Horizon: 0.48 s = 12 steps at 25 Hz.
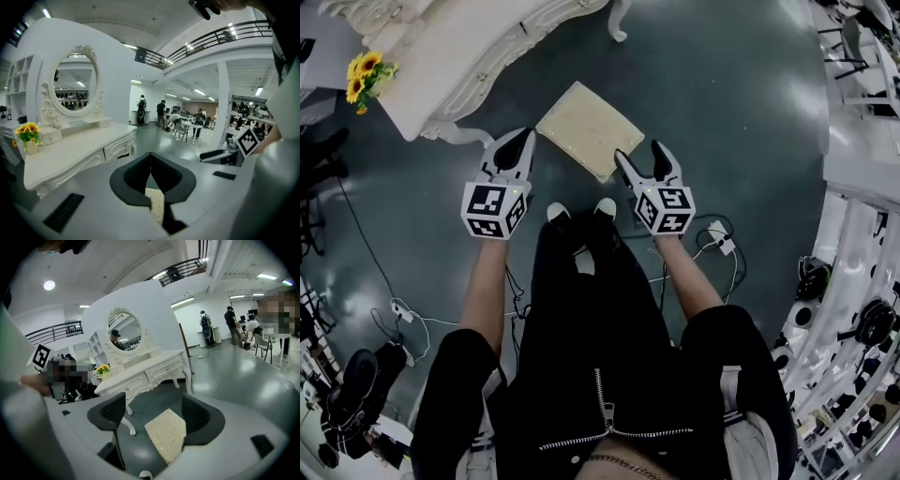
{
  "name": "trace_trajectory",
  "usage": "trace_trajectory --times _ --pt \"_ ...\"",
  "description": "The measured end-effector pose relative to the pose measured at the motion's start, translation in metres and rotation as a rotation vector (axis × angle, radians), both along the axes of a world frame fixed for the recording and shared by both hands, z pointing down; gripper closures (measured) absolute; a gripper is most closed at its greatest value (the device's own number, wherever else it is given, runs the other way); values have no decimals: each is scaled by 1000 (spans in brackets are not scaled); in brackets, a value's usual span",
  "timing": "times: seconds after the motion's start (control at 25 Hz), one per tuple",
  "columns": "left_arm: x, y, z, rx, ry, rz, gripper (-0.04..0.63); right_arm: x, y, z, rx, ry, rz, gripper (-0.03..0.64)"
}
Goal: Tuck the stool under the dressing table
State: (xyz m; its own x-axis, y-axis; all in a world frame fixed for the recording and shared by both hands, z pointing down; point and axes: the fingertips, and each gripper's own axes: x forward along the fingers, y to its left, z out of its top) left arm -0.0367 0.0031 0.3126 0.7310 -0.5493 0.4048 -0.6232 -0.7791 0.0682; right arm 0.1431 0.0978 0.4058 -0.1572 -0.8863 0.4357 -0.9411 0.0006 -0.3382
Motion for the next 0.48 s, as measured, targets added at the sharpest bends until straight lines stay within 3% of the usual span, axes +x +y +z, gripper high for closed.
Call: trace_trajectory --times 0.28,0.48 --pt "4 -5 14 -18 -10 -28 574 5 10 63 -126 -131 49 239" --pt "13 -19 30 -35 -14 -1 574 10 8 109 -207 -201 129 199"
